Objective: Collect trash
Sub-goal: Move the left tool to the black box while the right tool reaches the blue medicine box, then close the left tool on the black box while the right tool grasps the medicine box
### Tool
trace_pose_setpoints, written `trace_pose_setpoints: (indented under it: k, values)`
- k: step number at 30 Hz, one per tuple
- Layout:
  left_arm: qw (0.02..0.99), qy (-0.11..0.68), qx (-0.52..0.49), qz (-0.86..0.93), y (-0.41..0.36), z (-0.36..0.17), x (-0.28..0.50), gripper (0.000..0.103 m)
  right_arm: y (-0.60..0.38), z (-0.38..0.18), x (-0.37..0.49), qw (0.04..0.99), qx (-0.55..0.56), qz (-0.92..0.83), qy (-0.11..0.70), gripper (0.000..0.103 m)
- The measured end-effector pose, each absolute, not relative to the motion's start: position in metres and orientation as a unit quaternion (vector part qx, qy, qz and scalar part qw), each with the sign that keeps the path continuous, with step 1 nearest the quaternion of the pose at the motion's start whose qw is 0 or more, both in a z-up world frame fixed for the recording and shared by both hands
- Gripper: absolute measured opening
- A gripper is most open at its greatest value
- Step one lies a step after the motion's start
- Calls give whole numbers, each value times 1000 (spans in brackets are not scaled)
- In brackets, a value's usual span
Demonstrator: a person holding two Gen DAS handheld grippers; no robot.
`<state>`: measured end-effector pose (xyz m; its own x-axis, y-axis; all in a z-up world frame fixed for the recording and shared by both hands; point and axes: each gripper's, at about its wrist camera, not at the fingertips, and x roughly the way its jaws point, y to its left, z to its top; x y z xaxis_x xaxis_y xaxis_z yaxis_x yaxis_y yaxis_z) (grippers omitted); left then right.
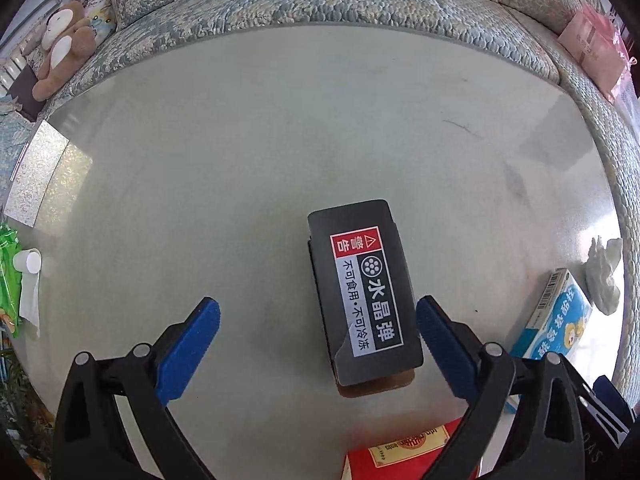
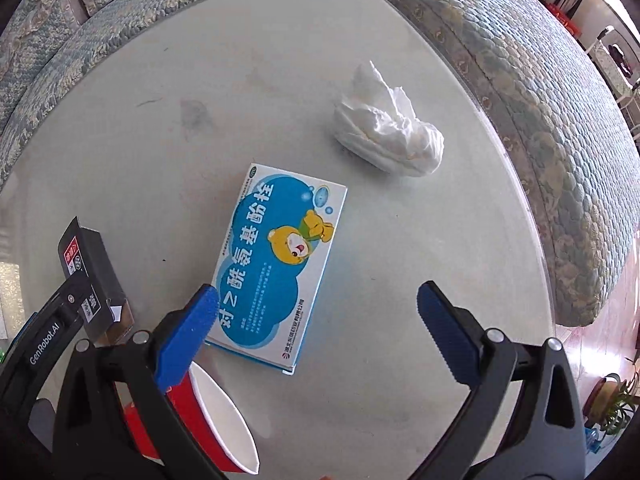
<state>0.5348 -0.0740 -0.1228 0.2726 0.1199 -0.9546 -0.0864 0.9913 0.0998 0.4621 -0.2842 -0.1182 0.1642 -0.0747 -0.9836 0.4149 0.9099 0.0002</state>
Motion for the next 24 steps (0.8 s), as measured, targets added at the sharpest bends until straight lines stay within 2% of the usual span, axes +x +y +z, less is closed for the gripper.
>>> trace_pose_setpoints:
  k: [14,24]
  values:
    - [782,614,10,105,-72,-131,552,97,-275,-134,492,713,122,-212,657,96]
    - [753,651,-14,97,-73,-153,549,96,-283,-154,485,695,152,-207,671,90]
